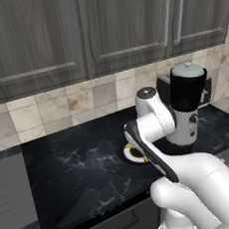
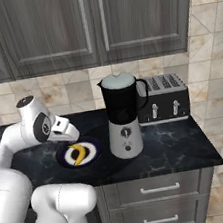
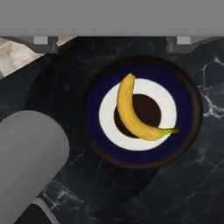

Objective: Pick the tangerine and banana from the fridge and place them on the plate next to the blender to make a fruit smoothie.

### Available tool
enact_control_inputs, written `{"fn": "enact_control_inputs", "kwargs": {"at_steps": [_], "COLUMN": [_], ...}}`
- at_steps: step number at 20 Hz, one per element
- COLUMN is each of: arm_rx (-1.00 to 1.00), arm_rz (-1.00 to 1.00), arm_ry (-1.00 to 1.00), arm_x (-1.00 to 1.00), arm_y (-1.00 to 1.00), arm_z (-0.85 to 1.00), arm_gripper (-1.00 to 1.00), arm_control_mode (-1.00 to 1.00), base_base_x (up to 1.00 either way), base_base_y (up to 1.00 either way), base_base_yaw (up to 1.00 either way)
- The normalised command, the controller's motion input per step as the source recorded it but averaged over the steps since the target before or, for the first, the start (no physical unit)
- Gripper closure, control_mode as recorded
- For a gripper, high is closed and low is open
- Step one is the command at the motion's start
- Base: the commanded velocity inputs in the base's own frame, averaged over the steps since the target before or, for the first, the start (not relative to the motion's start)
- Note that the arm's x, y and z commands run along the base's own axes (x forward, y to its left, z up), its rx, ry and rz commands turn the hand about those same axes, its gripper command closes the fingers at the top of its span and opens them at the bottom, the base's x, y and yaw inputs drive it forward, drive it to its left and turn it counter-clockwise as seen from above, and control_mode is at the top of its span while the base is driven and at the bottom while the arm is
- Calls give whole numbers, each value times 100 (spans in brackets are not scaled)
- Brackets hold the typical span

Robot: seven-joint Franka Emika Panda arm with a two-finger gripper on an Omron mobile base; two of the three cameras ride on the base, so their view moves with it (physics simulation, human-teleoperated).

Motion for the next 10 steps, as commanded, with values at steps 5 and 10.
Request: {"fn": "enact_control_inputs", "kwargs": {"at_steps": [5,10], "arm_rx": [0,4], "arm_rz": [0,1], "arm_ry": [-14,-14], "arm_x": [-100,-91], "arm_y": [0,-6], "arm_z": [63,49], "arm_gripper": [-100,-100], "arm_control_mode": [-100,-100], "base_base_x": [0,0], "base_base_y": [0,0], "base_base_yaw": [0,0]}}
